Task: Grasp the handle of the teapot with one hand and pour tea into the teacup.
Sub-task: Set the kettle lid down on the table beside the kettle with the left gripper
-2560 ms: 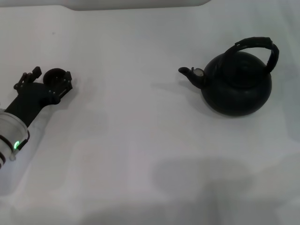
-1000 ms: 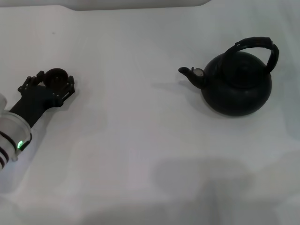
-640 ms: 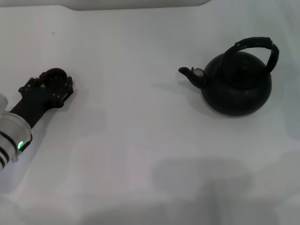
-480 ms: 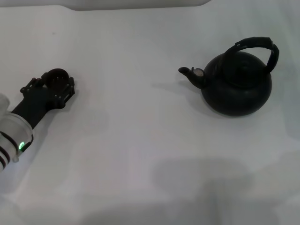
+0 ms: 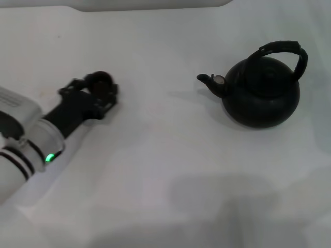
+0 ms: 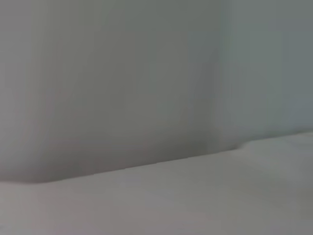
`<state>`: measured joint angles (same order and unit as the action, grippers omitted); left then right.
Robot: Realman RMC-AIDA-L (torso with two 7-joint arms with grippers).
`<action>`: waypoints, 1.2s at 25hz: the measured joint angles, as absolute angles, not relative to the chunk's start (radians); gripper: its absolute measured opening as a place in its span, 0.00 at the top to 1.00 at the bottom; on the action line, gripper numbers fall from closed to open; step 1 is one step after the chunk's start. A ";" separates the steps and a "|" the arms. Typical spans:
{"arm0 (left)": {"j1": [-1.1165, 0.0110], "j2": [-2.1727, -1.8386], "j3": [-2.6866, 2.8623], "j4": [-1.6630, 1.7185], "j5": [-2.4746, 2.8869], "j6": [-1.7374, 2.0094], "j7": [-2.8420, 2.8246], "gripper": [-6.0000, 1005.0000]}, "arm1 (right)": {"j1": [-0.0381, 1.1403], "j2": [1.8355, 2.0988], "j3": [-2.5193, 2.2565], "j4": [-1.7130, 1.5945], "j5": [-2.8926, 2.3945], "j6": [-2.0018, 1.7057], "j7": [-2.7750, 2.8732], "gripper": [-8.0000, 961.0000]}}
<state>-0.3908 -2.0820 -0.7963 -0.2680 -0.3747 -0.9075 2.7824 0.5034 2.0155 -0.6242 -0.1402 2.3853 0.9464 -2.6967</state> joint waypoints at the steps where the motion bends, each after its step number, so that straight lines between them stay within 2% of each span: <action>1: -0.390 -2.083 -0.796 -0.278 -0.349 -0.908 2.782 0.30 | 0.504 2.016 -0.624 -0.140 2.385 0.946 -2.697 0.13; 6: -0.383 -2.086 -0.778 -0.324 -0.210 -0.908 2.779 0.30 | 0.505 2.016 -0.624 -0.141 2.385 0.946 -2.697 0.13; 18: -0.330 -2.086 -0.700 -0.349 -0.199 -0.945 2.775 0.30 | 0.517 2.016 -0.624 -0.143 2.385 0.946 -2.698 0.13; 30: -0.327 -2.085 -0.698 -0.344 -0.200 -0.938 2.775 0.31 | 0.518 2.016 -0.624 -0.142 2.385 0.947 -2.695 0.13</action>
<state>-0.3267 -2.0847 -0.6979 -0.3437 -0.1998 -0.9381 2.7748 0.5183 2.0156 -0.6243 -0.1424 2.3853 0.9467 -2.6951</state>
